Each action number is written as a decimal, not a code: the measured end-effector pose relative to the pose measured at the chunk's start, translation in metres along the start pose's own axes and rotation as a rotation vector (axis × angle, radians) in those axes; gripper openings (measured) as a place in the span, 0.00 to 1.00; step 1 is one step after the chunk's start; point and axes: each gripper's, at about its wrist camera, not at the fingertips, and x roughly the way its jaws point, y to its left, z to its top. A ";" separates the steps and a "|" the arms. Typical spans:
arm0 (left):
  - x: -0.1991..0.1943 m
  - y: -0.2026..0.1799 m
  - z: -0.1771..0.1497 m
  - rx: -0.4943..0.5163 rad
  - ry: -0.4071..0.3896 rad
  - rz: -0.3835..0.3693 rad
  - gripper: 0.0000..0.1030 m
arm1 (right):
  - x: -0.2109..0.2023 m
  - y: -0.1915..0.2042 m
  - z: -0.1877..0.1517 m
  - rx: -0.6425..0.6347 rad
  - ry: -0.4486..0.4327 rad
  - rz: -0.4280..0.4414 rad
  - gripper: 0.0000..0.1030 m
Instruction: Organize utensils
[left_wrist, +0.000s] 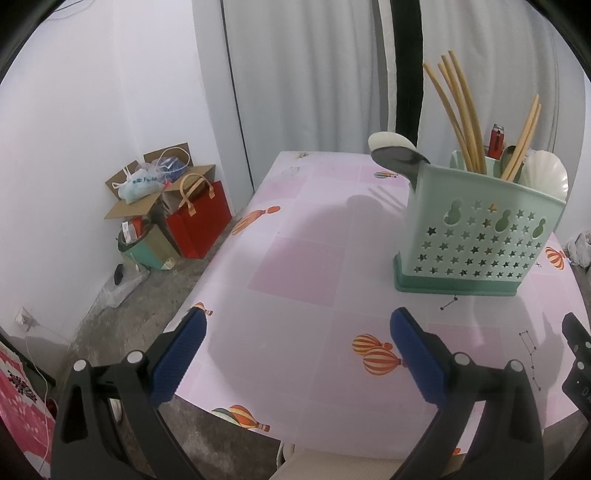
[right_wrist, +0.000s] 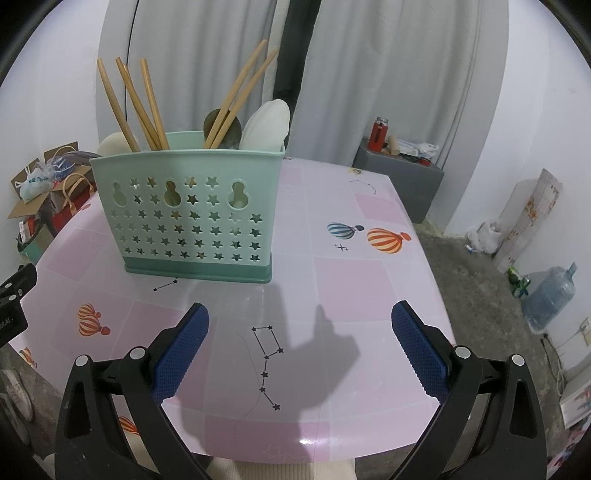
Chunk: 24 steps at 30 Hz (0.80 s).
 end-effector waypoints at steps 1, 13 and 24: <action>0.000 0.000 0.000 -0.001 0.000 -0.001 0.95 | 0.000 0.000 0.000 0.000 -0.001 -0.001 0.92; 0.000 0.000 0.000 0.001 0.002 -0.002 0.95 | 0.000 -0.001 -0.001 0.003 0.001 -0.009 0.92; 0.000 0.000 0.000 0.000 0.003 -0.002 0.95 | -0.002 0.001 -0.003 0.006 0.000 -0.012 0.92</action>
